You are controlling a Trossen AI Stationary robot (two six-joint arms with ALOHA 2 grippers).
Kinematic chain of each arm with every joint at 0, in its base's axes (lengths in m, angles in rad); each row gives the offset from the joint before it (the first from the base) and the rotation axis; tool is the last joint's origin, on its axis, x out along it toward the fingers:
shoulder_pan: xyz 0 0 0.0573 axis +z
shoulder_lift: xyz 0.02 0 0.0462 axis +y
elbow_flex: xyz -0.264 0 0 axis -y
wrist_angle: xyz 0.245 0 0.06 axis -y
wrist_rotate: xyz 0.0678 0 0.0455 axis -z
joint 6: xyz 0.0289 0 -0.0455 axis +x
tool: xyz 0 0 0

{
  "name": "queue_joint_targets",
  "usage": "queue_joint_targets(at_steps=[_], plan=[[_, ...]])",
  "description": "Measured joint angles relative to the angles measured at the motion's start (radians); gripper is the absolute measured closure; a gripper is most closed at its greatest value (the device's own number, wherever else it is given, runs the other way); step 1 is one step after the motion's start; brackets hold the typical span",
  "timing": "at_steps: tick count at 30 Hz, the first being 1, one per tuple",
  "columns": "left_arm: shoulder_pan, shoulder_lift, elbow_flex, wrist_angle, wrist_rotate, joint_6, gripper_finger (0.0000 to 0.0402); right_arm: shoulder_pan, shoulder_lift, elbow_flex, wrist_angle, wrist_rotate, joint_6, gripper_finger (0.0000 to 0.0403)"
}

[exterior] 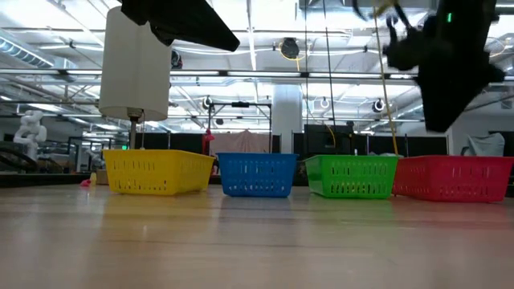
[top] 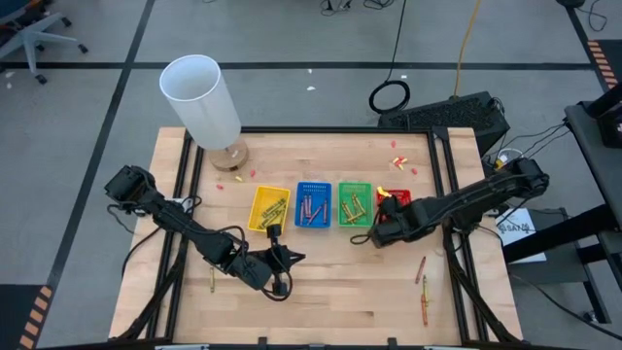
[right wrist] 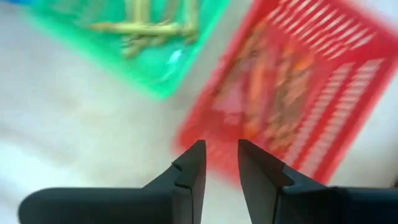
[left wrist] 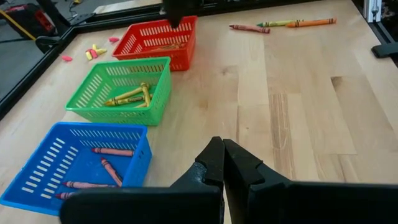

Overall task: Sort crayons
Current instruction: Put the red crayon into the blue bin

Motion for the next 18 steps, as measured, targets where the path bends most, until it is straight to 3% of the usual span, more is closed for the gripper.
queue_joint_targets(at_steps=[4,11,18], plan=[[0.000,0.000,0.000,0.000,0.000,0.000,0.0400,0.091,0.027,0.113,-0.014,-0.097,0.124,0.0331],[0.000,0.000,0.000,0.001,0.001,-0.008,0.0400,0.265,0.141,0.247,-0.215,-0.280,0.322,0.0345],[0.000,0.000,0.000,-0.027,0.044,-0.058,0.0400,0.427,0.218,0.227,-0.223,-0.275,0.553,0.0348]])
